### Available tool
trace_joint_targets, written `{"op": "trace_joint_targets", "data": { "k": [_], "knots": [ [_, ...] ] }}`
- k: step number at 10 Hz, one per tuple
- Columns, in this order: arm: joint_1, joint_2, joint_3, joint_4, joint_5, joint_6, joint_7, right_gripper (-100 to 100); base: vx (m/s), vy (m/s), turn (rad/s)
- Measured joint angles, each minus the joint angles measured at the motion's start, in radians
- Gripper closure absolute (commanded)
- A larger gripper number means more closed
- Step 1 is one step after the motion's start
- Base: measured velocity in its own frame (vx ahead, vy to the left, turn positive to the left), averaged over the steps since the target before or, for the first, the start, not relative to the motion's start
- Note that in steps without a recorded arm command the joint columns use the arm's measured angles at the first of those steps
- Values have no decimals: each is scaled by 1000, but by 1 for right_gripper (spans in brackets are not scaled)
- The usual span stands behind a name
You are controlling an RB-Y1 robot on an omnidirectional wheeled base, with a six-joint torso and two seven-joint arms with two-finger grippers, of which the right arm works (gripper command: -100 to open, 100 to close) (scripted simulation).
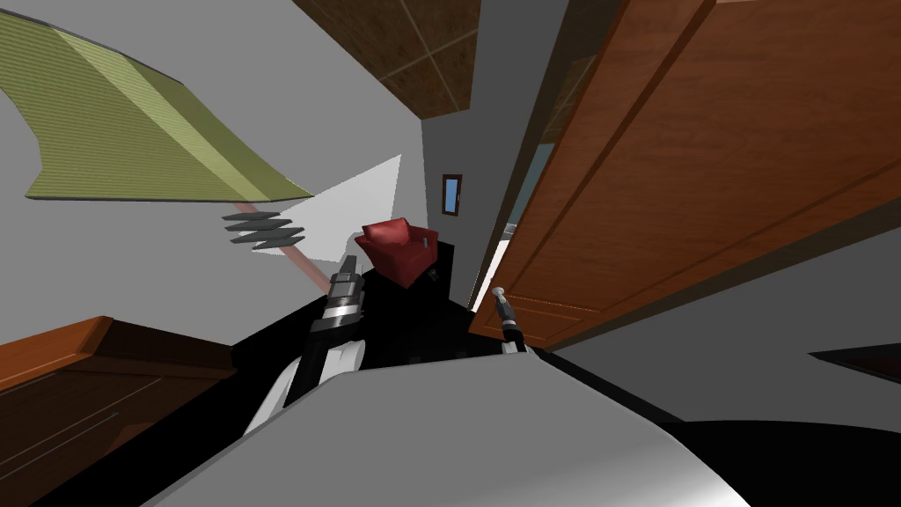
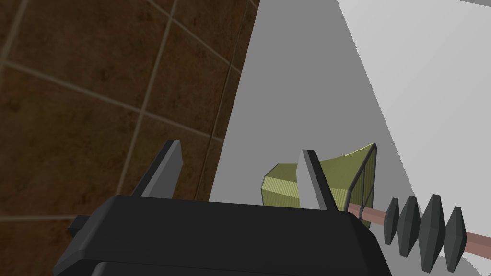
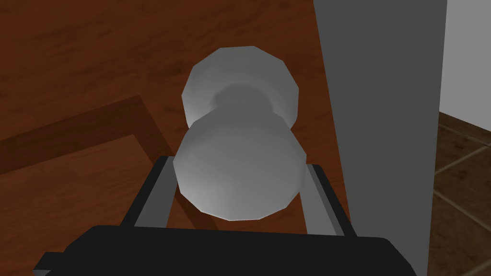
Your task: Pull the door open
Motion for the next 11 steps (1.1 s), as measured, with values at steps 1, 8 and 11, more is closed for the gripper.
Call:
{"op": "trace_joint_targets", "data": {
  "k": [1, 8, 11],
  "knots": [
    [0, -1, 2, -1, -4, 0, -20, 100, -24, -8, 32],
    [-2, -9, 25, -3, -47, -2, -180, 100, -28, -10, 23],
    [-9, -15, 37, 7, -71, -7, -254, 100, -31, -12, 29]
  ]
}}
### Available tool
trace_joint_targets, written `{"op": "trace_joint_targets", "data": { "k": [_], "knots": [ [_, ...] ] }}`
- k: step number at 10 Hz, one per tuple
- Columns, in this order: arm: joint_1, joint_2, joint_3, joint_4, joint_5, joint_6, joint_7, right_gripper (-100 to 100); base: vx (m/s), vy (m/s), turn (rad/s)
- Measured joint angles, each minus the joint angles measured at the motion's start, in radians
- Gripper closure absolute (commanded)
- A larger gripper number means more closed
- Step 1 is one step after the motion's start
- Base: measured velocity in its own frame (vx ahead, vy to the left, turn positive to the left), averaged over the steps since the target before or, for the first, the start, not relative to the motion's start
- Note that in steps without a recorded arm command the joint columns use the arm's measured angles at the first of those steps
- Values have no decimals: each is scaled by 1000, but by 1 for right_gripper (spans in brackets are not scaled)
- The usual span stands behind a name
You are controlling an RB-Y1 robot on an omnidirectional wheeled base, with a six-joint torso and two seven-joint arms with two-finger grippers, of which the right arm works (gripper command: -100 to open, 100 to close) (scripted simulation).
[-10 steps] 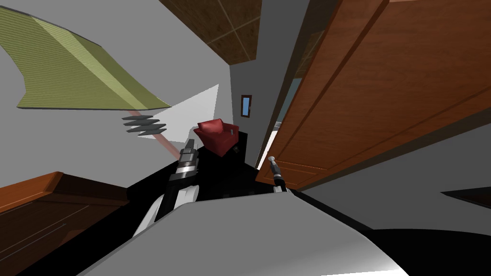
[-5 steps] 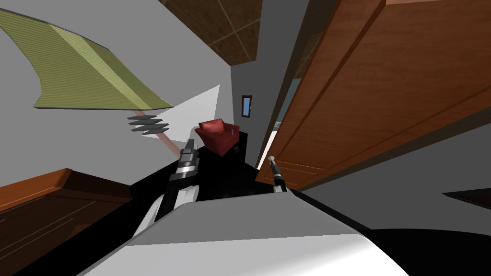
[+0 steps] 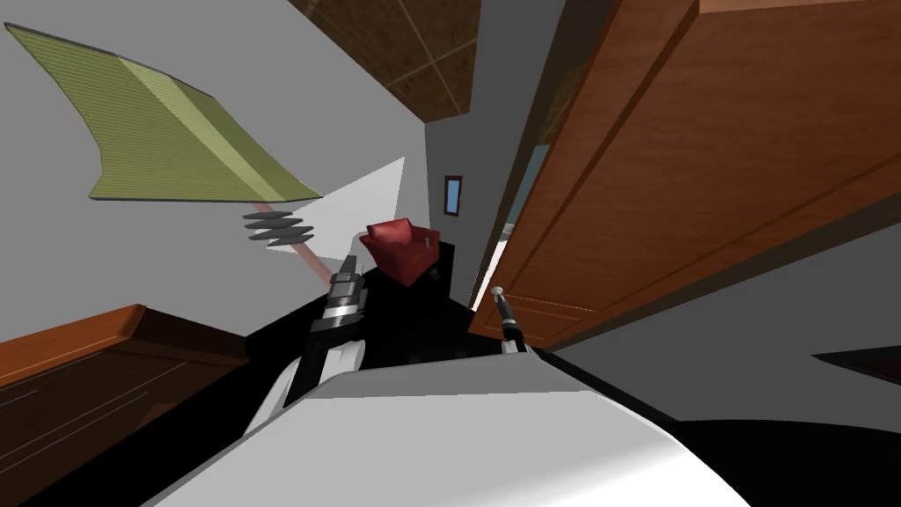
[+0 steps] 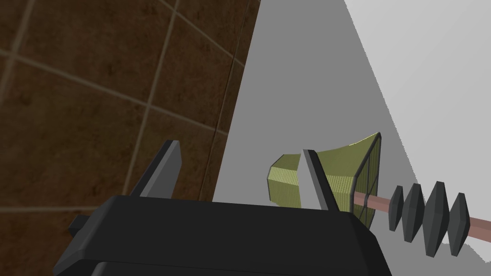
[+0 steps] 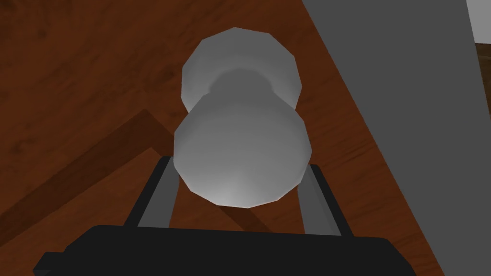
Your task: Pull the door open
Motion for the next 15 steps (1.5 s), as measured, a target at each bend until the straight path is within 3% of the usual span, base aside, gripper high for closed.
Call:
{"op": "trace_joint_targets", "data": {
  "k": [5, 7, 9, 13, 15],
  "knots": [
    [-2, -11, 21, 0, -38, 1, -125, 100, -33, -11, 30],
    [-14, -16, 28, 22, -52, -9, -172, 100, -27, -7, 15],
    [-2, -20, 40, 7, -73, -8, -227, 100, -44, -16, 52],
    [-21, -24, 54, 37, -103, -19, -319, 100, -30, -12, 26],
    [-18, -29, 63, 34, -117, -20, -363, 100, -27, -4, 18]
  ]
}}
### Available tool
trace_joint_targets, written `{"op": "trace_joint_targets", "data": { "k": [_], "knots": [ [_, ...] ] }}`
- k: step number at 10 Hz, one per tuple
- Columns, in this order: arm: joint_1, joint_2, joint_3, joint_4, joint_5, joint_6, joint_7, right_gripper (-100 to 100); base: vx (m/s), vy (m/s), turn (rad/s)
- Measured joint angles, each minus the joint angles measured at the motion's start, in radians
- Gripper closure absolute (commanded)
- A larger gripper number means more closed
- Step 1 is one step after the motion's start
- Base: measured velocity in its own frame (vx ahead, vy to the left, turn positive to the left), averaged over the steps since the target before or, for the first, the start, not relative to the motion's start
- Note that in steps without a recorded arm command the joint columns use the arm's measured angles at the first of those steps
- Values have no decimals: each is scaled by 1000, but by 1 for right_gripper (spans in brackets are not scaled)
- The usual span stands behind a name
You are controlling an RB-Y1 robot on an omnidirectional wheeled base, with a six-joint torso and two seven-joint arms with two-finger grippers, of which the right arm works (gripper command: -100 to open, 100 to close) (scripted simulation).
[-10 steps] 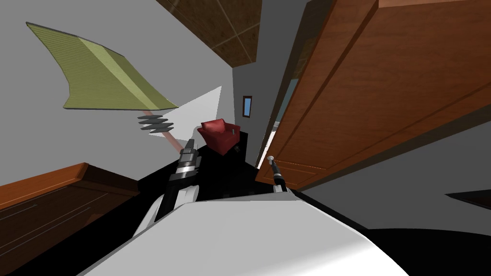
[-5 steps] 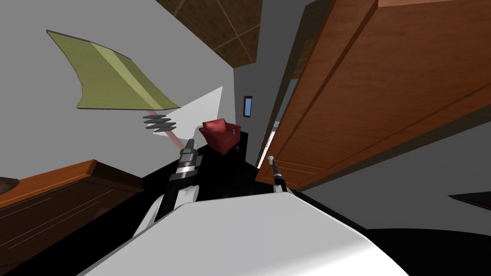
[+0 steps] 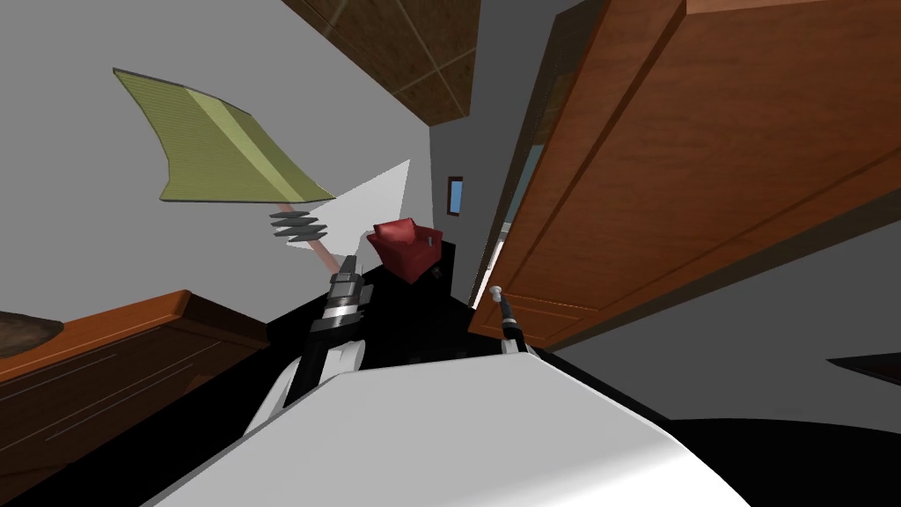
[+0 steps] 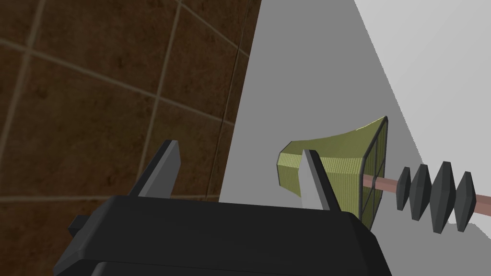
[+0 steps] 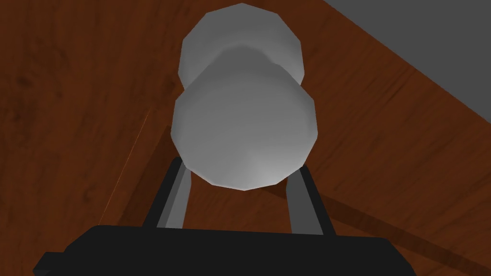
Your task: Pull the door open
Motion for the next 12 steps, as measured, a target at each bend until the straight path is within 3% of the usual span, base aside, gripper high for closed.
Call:
{"op": "trace_joint_targets", "data": {
  "k": [3, 8, 10, 11, 12],
  "knots": [
    [15, -2, 10, -31, -20, 19, -59, 100, -32, -13, 37],
    [-10, -13, 36, 13, -64, -2, -180, 100, -36, -9, 29],
    [19, -10, 41, -32, -75, 17, -209, 100, -35, -8, 35],
    [24, -15, 48, -46, -89, 29, -235, 100, -43, -16, 37],
    [11, -18, 52, -28, -95, 26, -260, 100, -35, -13, 64]
  ]
}}
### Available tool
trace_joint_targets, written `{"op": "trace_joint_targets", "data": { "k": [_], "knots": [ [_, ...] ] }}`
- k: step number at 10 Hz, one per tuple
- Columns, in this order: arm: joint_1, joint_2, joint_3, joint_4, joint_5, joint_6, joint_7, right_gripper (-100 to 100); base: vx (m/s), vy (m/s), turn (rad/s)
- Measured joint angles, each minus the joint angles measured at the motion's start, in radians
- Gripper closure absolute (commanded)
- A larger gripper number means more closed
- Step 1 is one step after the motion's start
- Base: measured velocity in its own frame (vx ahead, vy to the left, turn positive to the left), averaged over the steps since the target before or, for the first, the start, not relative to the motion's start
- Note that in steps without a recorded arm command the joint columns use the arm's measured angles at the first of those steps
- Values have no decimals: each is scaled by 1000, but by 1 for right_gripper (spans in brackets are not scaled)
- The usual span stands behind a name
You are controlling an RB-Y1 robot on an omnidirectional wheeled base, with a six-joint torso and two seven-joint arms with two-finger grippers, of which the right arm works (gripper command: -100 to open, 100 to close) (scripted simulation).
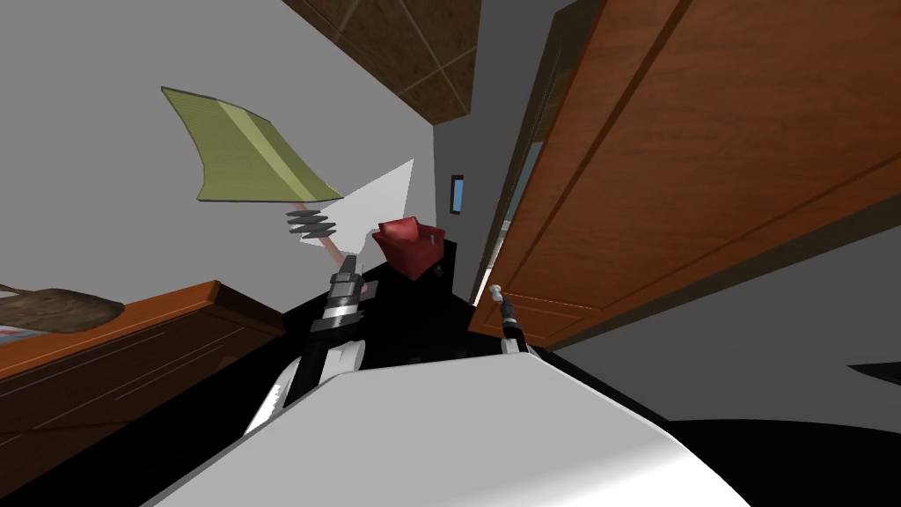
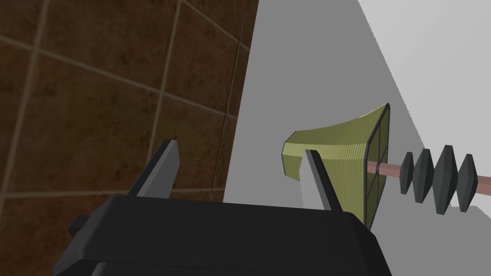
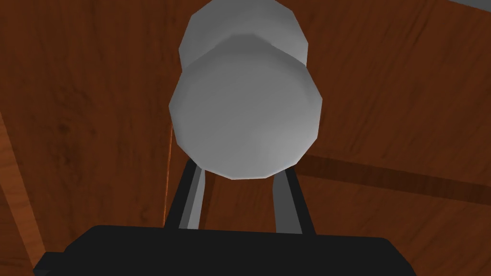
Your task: Pull the door open
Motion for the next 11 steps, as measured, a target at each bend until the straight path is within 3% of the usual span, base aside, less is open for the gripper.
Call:
{"op": "trace_joint_targets", "data": {
  "k": [1, 2, 6, 7, 8, 9, 11],
  "knots": [
    [-8, -4, 6, 19, -10, -12, -29, 100, -28, -7, 21],
    [3, -7, 11, 6, -15, -11, -52, 100, -32, -7, 1],
    [1, -10, 33, 1, -56, 0, -151, 100, -42, -11, 35],
    [-12, -12, 38, 27, -61, -12, -176, 100, -31, -11, 59],
    [5, -11, 42, 1, -71, -4, -199, 100, -46, -19, 57],
    [-11, -14, 51, 28, -84, -14, -229, 100, -44, -16, 22],
    [11, -13, 58, -12, -102, 3, -268, 100, -30, -8, 30]
  ]
}}
